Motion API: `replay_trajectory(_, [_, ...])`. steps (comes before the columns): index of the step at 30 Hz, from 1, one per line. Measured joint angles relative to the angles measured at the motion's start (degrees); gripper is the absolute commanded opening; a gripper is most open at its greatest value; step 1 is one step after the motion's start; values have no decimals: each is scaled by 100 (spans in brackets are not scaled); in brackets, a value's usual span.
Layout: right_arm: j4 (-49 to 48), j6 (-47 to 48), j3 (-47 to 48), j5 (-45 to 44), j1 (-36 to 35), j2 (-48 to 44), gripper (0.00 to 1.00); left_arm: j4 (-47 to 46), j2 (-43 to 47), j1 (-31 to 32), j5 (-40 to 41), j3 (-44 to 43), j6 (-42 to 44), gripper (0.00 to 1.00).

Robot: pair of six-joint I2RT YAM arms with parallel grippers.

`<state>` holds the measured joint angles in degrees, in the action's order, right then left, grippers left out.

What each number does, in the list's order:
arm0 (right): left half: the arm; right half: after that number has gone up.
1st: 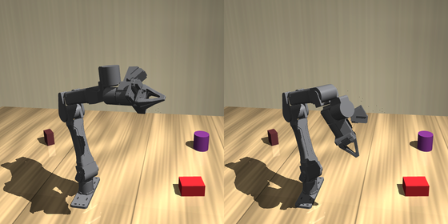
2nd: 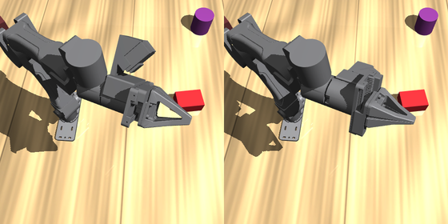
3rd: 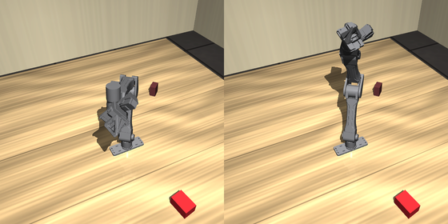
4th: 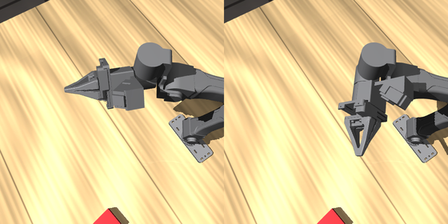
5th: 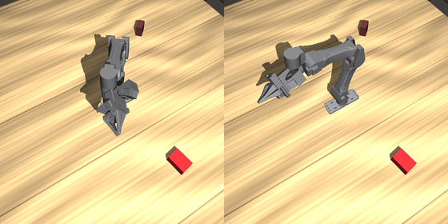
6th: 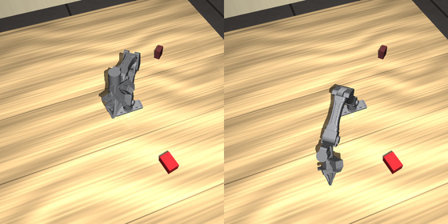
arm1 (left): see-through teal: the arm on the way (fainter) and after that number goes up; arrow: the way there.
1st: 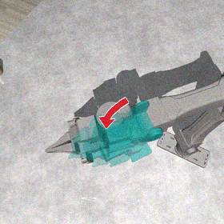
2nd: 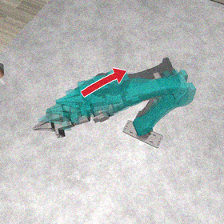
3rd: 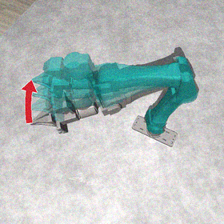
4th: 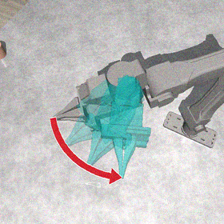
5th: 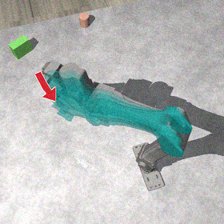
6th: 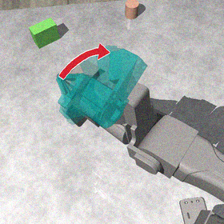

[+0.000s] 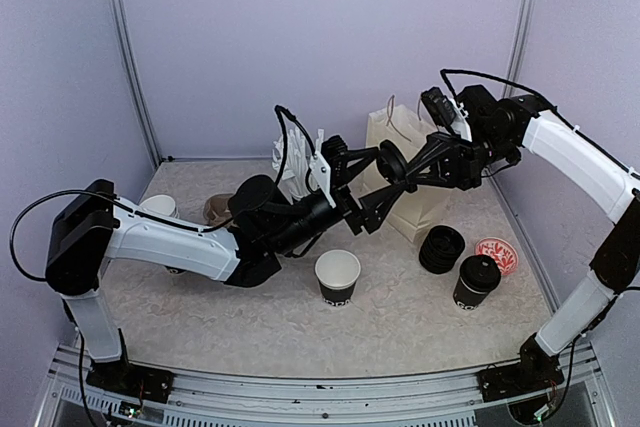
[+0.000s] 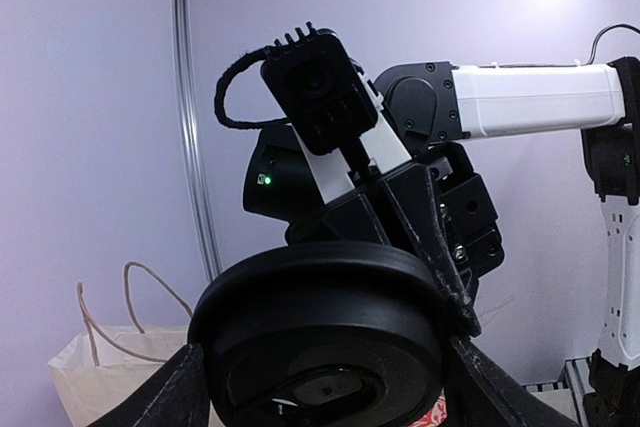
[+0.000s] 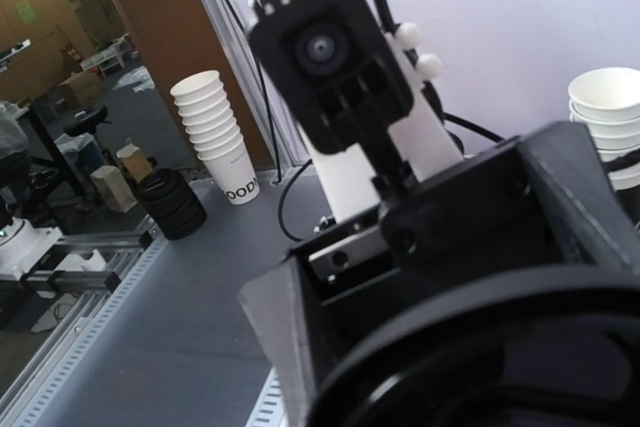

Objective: Pack the takeout coffee

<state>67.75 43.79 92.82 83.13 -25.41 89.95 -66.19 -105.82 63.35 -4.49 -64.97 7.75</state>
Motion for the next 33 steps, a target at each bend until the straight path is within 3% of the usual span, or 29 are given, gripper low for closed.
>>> replay_trajectory(7, [-13, 0, 0, 4, 0, 0, 6, -26, -13, 7, 116, -2, 2, 71])
replay_trajectory(16, [-127, -116, -11, -317, -28, 0, 42, 280, 24, 7, 229, 13, -13, 68])
replay_trajectory(20, [-485, -306, -459, -953, -28, -164, 52, 1296, 452, 0, 321, 232, -31, 66])
replay_trajectory(28, [-1541, -761, -1694, -2232, -37, -542, 52, 3641, 2168, -101, 507, 433, -199, 65])
replay_trajectory(33, [-2323, -730, -2361, -3600, -350, -540, 52, 5831, 2542, -249, 619, -236, -520, 64])
